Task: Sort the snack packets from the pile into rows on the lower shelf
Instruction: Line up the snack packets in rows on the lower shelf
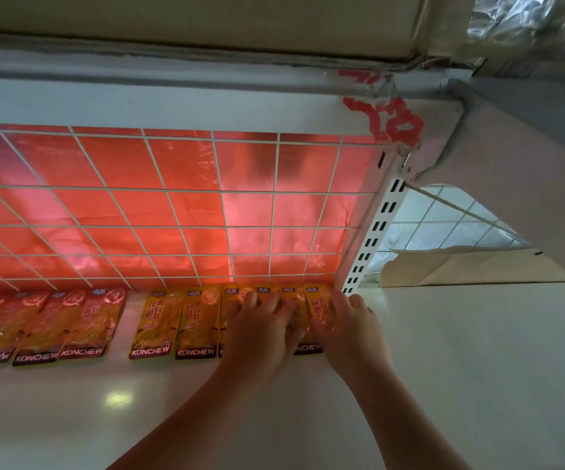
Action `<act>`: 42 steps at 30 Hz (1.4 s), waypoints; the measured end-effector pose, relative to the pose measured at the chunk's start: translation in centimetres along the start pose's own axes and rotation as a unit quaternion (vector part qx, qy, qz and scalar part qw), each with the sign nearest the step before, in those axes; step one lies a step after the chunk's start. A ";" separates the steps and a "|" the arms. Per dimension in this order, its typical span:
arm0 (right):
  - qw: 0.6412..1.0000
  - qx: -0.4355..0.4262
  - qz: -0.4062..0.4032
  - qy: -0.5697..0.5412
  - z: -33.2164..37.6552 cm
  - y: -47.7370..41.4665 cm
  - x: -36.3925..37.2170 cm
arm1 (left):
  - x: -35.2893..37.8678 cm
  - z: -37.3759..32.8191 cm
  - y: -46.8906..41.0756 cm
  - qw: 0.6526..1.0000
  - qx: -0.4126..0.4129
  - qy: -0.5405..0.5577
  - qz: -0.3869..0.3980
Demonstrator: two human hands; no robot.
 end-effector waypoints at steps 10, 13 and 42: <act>0.999 0.001 -0.019 0.028 0.0 0.4 0.4 | 0.3 -0.1 -0.2 1.000 -0.014 -0.018 -0.005; 1.000 -0.001 -0.028 0.011 -0.3 0.5 0.5 | 0.0 0.0 0.2 1.000 -0.007 -0.007 -0.026; 0.997 0.002 -0.056 0.044 -0.1 1.5 0.8 | 0.2 1.6 2.4 0.998 -0.027 0.003 -0.055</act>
Point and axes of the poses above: each hand's wrist, its own y-axis away from the middle knuckle, its own x-axis out of the palm, z = x × y, the point moved 6 cm from there along -y, towards the middle knuckle, and after that the axes turned 6 degrees about -z, right-handed, at the moved point
